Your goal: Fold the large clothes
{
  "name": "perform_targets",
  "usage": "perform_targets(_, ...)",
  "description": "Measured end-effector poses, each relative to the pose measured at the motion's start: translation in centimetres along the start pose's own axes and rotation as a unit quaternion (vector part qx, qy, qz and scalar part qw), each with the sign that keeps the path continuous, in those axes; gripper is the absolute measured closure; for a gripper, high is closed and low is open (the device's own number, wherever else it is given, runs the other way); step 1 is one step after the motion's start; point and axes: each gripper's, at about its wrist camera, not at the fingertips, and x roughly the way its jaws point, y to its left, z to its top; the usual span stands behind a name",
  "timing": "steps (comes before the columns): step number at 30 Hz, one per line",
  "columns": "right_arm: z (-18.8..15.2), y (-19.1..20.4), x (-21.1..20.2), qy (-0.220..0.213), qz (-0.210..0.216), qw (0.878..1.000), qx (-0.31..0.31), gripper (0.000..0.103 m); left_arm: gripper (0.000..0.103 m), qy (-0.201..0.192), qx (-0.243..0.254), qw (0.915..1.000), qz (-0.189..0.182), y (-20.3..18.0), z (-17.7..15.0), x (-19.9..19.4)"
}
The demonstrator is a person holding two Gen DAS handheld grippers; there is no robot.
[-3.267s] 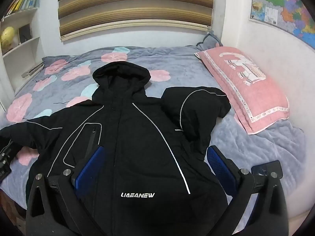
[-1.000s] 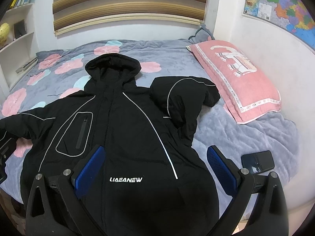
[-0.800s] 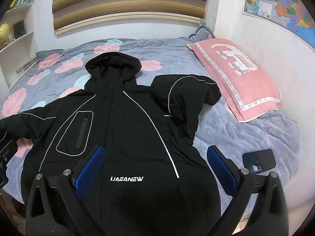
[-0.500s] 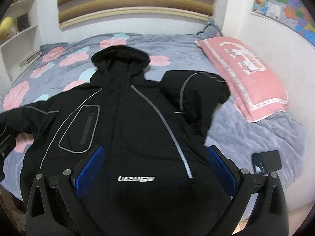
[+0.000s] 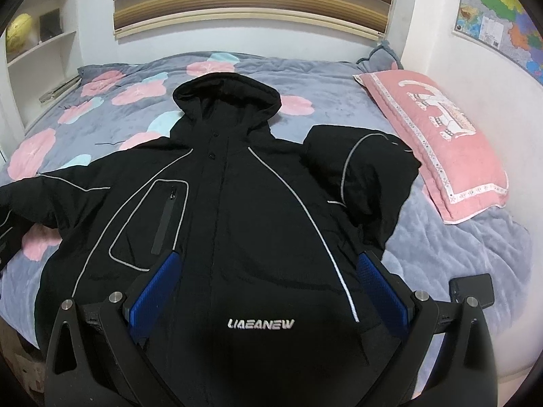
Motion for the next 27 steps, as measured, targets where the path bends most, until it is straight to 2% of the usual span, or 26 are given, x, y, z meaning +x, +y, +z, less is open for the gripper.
perform_targets(3,0.1,0.9,1.6,-0.025,-0.001,1.0,-0.012,0.0,0.003,-0.001,-0.021,0.9997,0.01,2.3,0.0,0.7)
perform_targets(7,-1.4,3.4,7.0,-0.059,-0.041,0.996,-0.047,0.0,0.003,0.005,-0.106,0.9937,0.036,10.0,-0.4,1.8)
perform_targets(11,-3.1,4.1,11.9,-0.03,-0.051,0.997,-0.041,0.0,0.003,0.008,-0.188,0.9807,0.053,18.3,-0.9,2.0)
perform_targets(12,-3.4,4.1,12.5,-0.028,-0.052,0.998,-0.039,0.0,0.003,0.007,-0.209,0.9767,0.047,20.2,-1.0,1.9)
perform_targets(15,-3.8,3.8,14.0,-0.016,-0.046,0.998,-0.033,0.0,0.003,0.011,-0.291,0.9565,-0.018,26.0,-1.7,1.8)
perform_targets(16,-3.7,3.8,14.2,-0.015,-0.044,0.998,-0.03,0.0,0.003,0.014,-0.328,0.9436,-0.046,27.8,-2.1,2.0)
perform_targets(18,-3.8,3.5,14.4,-0.015,-0.039,0.999,-0.025,0.0,0.003,0.009,-0.407,0.9056,-0.118,31.1,-3.6,2.7)
perform_targets(19,-3.9,3.6,14.4,-0.014,-0.039,0.999,-0.025,0.0,0.003,0.01,-0.432,0.8909,-0.14,31.7,-4.1,3.0)
perform_targets(20,-4.0,3.7,14.4,-0.014,-0.039,0.999,-0.026,0.0,0.003,0.013,-0.461,0.8722,-0.163,32.7,-4.7,3.8)
perform_targets(22,-4.1,4.1,14.5,-0.013,-0.043,0.998,-0.033,0.0,0.003,0.028,-0.485,0.8582,-0.165,33.5,-5.2,5.2)
perform_targets(24,-4.2,4.4,14.5,-0.014,-0.046,0.998,-0.041,0.0,0.003,0.047,-0.514,0.8397,-0.169,34.4,-5.8,7.5)
perform_targets(26,-4.3,4.7,14.3,-0.017,-0.049,0.997,-0.049,0.0,0.003,0.051,-0.554,0.8082,-0.194,35.3,-6.5,9.3)
perform_targets(27,-4.4,4.8,14.3,-0.018,-0.051,0.997,-0.052,0.0,0.003,0.044,-0.567,0.7979,-0.201,35.5,-6.6,9.6)
